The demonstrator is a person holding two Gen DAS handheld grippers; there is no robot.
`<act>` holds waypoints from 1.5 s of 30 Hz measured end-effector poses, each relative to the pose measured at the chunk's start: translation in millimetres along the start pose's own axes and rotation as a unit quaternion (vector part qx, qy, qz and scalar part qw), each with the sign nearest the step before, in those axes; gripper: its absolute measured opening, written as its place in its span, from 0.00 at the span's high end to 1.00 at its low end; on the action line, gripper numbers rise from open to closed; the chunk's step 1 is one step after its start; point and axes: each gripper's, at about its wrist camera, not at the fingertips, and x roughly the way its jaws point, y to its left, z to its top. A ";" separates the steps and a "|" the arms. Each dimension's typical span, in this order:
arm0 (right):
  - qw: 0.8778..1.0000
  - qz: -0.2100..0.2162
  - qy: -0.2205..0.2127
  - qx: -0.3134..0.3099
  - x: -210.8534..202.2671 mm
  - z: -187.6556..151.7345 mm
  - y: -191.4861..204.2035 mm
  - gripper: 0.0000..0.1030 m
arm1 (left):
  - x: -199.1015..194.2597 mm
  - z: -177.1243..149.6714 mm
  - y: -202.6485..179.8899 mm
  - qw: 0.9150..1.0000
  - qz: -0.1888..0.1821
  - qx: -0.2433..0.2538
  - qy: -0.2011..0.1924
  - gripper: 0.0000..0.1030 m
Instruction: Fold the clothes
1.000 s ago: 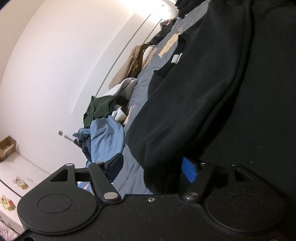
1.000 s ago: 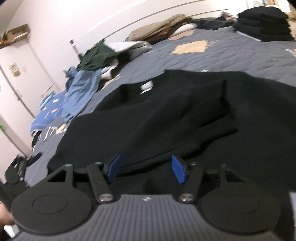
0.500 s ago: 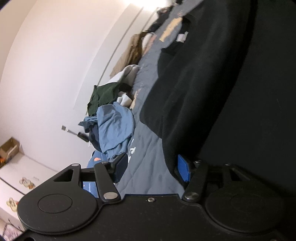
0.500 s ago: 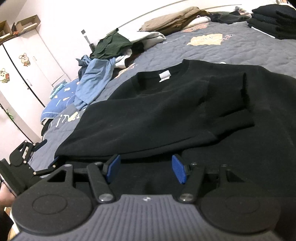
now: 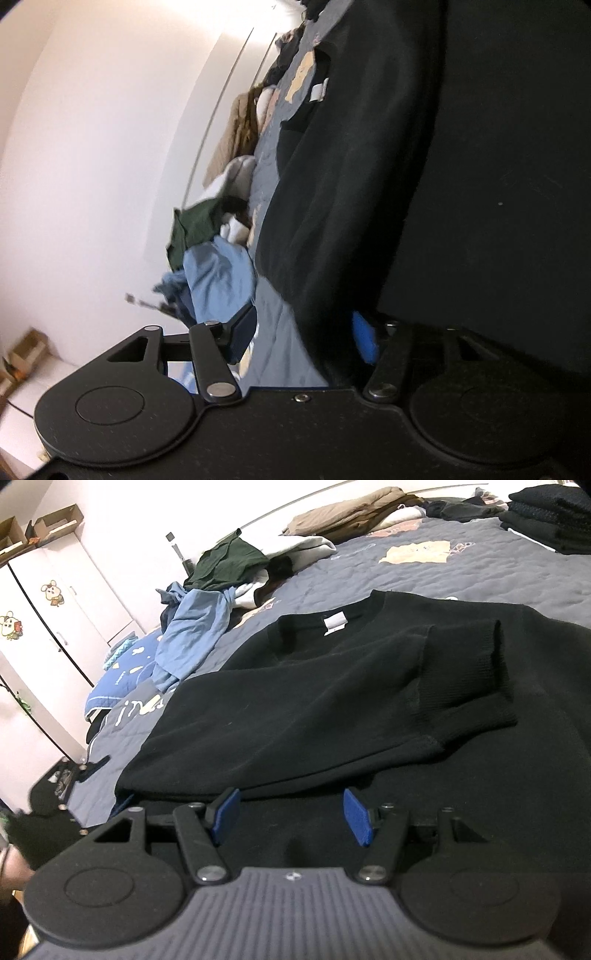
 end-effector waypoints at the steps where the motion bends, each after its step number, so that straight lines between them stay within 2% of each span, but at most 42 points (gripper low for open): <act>1: 1.000 -0.001 0.001 -0.001 0.1 -0.5 0.2 0.40 | 3.1 1.0 -5.0 1.000 0.005 0.007 -0.001 0.69; 2: 1.000 -0.001 0.002 -0.001 0.3 -0.7 0.5 0.40 | 5.9 1.9 -9.8 1.000 0.010 0.015 -0.002 0.76; 3: 1.000 -0.002 0.003 -0.001 0.2 -0.7 0.8 0.40 | 5.0 -2.2 -6.7 1.000 0.006 0.016 0.000 0.76; 5: 1.000 -0.001 0.003 0.000 0.1 -0.4 0.0 0.40 | 3.0 -10.3 -0.4 1.000 -0.002 0.017 0.003 0.85; 10: 1.000 -0.004 0.007 0.005 0.1 0.3 -3.9 0.40 | -3.8 -21.5 19.1 0.998 -0.046 -0.029 0.012 0.89; 11: 1.000 -0.005 0.008 0.006 0.0 0.5 -4.7 0.40 | -4.2 -21.6 19.2 0.998 -0.055 -0.030 0.019 0.89; 14: 1.000 0.001 0.009 0.006 -0.8 1.5 -5.7 0.40 | -6.6 -17.6 11.2 0.999 -0.039 -0.017 0.014 0.86; 19: 1.000 0.030 0.008 -0.001 -8.1 5.3 3.3 0.40 | -9.7 -12.3 9.0 0.999 -0.024 -0.035 0.013 0.68; 23: 0.998 0.057 0.004 -0.016 -11.2 17.0 19.2 0.38 | -15.5 -12.3 9.8 0.998 -0.038 -0.057 -0.005 0.68; 25: 0.997 0.064 0.008 -0.036 -3.4 27.3 31.9 0.35 | -18.7 -14.5 15.8 0.995 -0.053 -0.084 -0.009 0.67; 26: 0.997 0.066 0.010 -0.047 1.4 32.6 38.8 0.34 | -20.2 -15.7 22.6 0.991 -0.066 -0.114 -0.006 0.67; 27: 0.996 0.067 0.012 -0.060 7.1 38.1 46.5 0.33 | -22.5 -17.8 33.3 0.983 -0.083 -0.162 -0.002 0.66; 29: 0.994 0.069 0.017 -0.087 21.2 47.5 61.3 0.32 | -29.5 -22.0 50.5 0.964 -0.108 -0.245 0.005 0.58; 32: 0.991 0.060 0.022 -0.122 44.7 61.1 80.0 0.32 | -41.6 -26.5 70.0 0.941 -0.115 -0.319 -0.006 0.52; 35: 0.987 0.058 0.026 -0.145 68.1 74.5 95.5 0.32 | -42.1 -32.3 82.8 0.911 -0.115 -0.396 0.000 0.52; 36: 0.986 0.058 0.027 -0.154 76.3 79.3 100.8 0.32 | -41.7 -31.4 83.7 0.908 -0.121 -0.401 -0.005 0.52; 38: 0.982 0.062 0.032 -0.174 91.5 87.9 107.7 0.32 | -37.0 -30.5 84.7 0.911 -0.127 -0.393 -0.009 0.52; 42: 0.971 0.057 0.046 -0.229 123.4 99.2 127.5 0.32 | -21.2 -40.3 88.7 0.900 -0.147 -0.410 0.008 0.52; 45: 0.958 0.059 0.050 -0.277 147.0 103.2 142.7 0.32 | -13.5 -45.8 89.8 0.902 -0.154 -0.402 0.009 0.52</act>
